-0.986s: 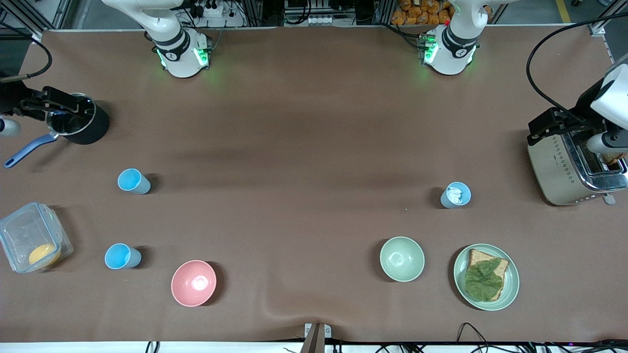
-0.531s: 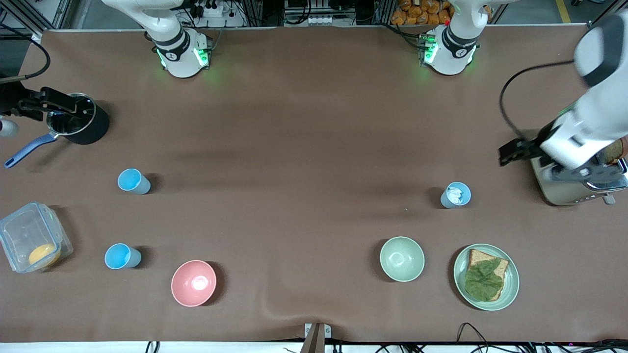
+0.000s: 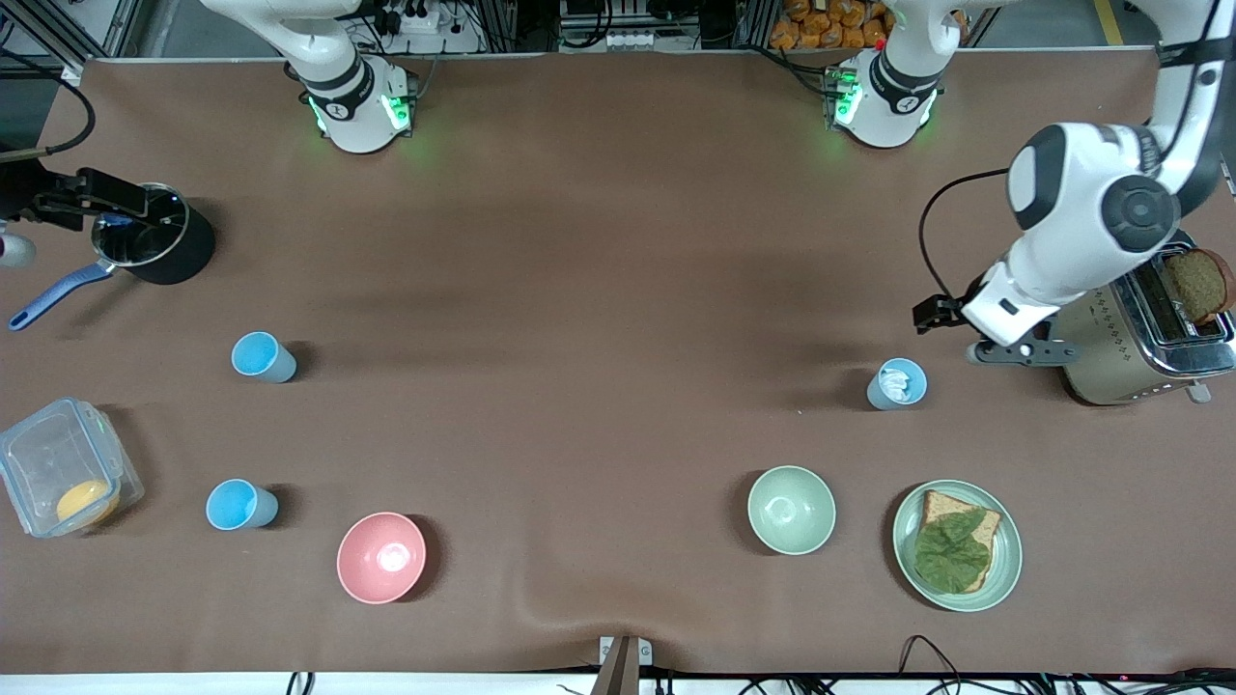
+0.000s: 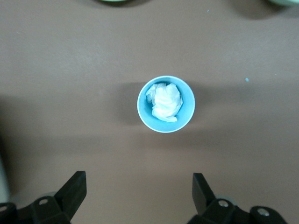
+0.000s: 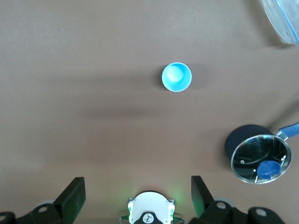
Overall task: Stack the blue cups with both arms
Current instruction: 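Reach the left gripper down to the tissue-filled blue cup by the toaster, then grasp the tissue cup with the left gripper while the right gripper grasps the blue cup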
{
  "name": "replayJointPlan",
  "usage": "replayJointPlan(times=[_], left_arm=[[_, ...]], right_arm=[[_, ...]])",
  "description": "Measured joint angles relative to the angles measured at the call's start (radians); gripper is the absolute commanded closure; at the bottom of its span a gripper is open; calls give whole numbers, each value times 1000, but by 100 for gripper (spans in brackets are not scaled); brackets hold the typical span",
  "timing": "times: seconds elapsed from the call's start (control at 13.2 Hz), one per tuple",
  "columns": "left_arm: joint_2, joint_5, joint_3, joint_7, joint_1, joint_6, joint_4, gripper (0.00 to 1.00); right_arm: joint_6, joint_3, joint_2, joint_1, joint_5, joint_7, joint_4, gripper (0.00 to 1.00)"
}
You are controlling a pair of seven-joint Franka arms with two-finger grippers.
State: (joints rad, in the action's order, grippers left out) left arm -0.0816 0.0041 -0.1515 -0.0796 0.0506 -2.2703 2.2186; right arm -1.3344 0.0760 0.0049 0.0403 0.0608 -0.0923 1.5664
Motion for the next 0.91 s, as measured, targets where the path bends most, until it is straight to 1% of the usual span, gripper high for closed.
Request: replayJointPlan(times=[0.15, 0.38, 0.53, 0.76, 0.83, 0.91], left_arm=[[-11, 0, 1, 0, 2, -74, 65, 0], [-47, 0, 4, 0, 21, -129, 71, 0], [-86, 0, 5, 0, 29, -141, 49, 0], [-154, 0, 6, 0, 39, -144, -3, 10], [-175, 0, 6, 0, 39, -144, -27, 10], [-194, 0, 6, 0, 40, -144, -52, 12]], right_arm=[[16, 1, 6, 35, 2, -20, 2, 0], [19, 2, 18, 62, 2, -108, -2, 0], [14, 1, 45, 62, -2, -120, -27, 0], [12, 2, 94, 75, -17, -126, -60, 0], [12, 2, 132, 76, -31, -130, -57, 0], [8, 0, 196, 76, -47, -132, -52, 0]])
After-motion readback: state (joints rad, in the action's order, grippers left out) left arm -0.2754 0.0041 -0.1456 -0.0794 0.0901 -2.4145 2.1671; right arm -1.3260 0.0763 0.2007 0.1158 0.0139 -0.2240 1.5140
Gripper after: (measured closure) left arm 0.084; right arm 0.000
